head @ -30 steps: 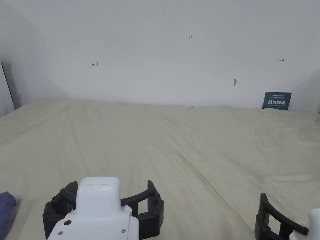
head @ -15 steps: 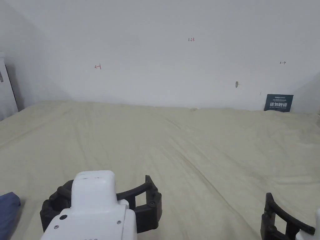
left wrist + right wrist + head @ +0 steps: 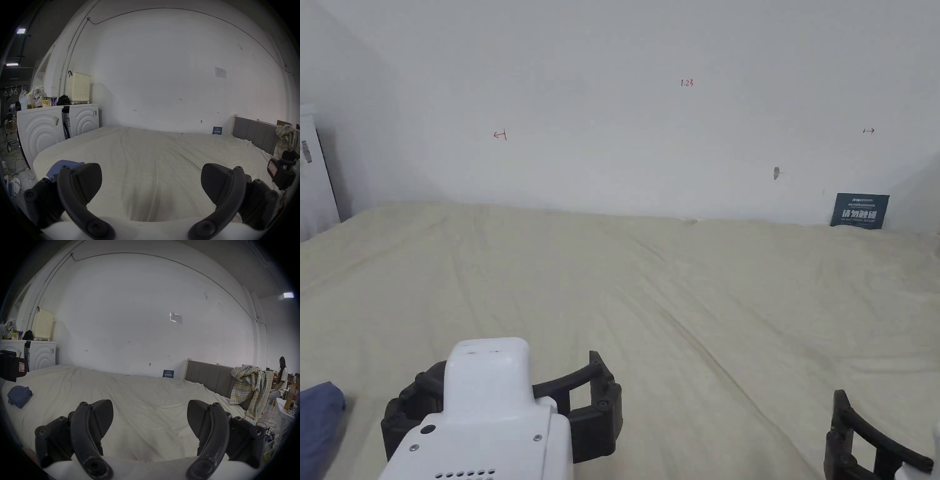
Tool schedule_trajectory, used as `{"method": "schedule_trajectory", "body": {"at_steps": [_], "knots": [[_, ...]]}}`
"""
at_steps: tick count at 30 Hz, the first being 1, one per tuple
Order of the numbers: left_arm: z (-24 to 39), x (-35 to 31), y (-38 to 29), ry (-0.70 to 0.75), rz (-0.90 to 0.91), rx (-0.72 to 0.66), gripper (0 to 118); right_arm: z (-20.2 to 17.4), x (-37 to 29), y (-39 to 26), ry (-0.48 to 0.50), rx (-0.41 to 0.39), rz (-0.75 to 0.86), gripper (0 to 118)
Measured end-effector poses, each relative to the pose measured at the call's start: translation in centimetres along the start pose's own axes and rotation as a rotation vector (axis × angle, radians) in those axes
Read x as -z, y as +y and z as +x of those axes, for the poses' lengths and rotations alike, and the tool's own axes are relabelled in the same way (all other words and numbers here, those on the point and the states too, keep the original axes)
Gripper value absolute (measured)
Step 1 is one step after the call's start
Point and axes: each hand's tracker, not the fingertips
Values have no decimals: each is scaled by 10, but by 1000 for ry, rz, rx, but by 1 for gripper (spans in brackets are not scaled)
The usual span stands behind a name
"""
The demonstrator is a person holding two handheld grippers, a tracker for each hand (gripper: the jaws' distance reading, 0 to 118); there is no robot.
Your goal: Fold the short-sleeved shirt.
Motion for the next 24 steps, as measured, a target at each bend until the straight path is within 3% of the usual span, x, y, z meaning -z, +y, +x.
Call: {"method": "schedule_trajectory", "body": {"at_steps": [24], "knots": [[-8,2,-6,-8,-7,5,118,-9,-5,0,19,-11,-1,96]]}}
